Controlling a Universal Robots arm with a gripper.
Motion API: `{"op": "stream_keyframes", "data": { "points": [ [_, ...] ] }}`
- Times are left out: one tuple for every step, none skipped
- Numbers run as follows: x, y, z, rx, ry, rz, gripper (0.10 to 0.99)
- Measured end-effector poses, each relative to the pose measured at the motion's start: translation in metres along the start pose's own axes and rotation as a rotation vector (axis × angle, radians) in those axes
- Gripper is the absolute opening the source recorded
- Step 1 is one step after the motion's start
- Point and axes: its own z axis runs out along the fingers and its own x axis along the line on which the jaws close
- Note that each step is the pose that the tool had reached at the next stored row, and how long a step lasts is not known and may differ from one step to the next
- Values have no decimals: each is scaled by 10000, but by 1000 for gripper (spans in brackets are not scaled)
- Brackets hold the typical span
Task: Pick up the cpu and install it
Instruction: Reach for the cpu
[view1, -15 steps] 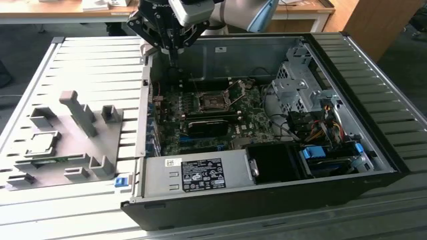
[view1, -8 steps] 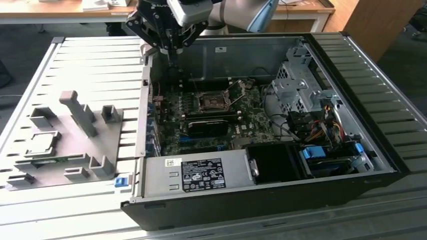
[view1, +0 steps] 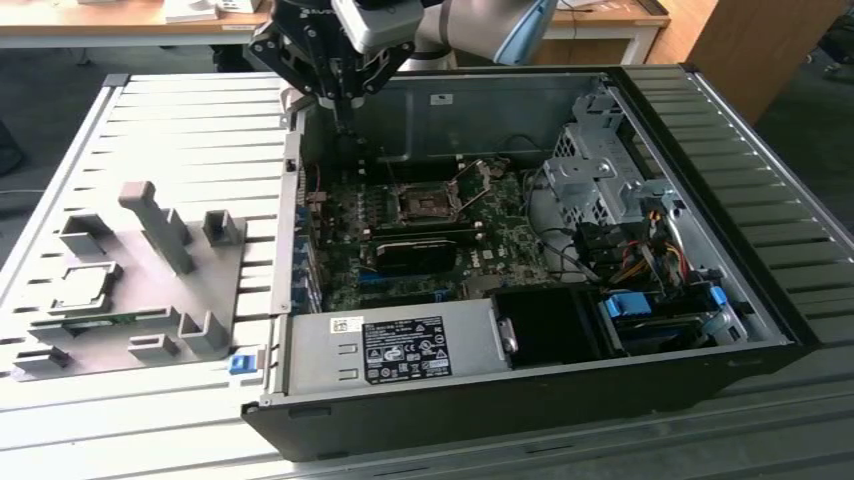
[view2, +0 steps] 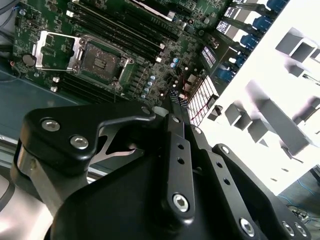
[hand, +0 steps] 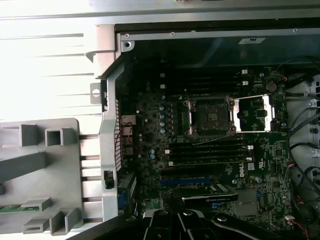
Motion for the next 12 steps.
{"op": "stream_keyframes", "data": {
  "points": [
    [2,0,0,0,0,0,106],
    [5,0,0,0,0,0,106],
    [6,0,1,-1,0,-1,106],
    [7,-1,1,0,0,-1,106],
    [9,-1,1,0,1,0,106],
    [10,-1,1,0,0,-1,106],
    [14,-1,1,0,0,-1,106],
    [18,-1,2,0,0,0,106],
    [20,-2,2,0,0,-1,106],
    [21,-2,3,0,0,-1,106],
    [23,-2,3,0,0,-1,106],
    [26,-2,3,-1,0,0,106]
  ]
}}
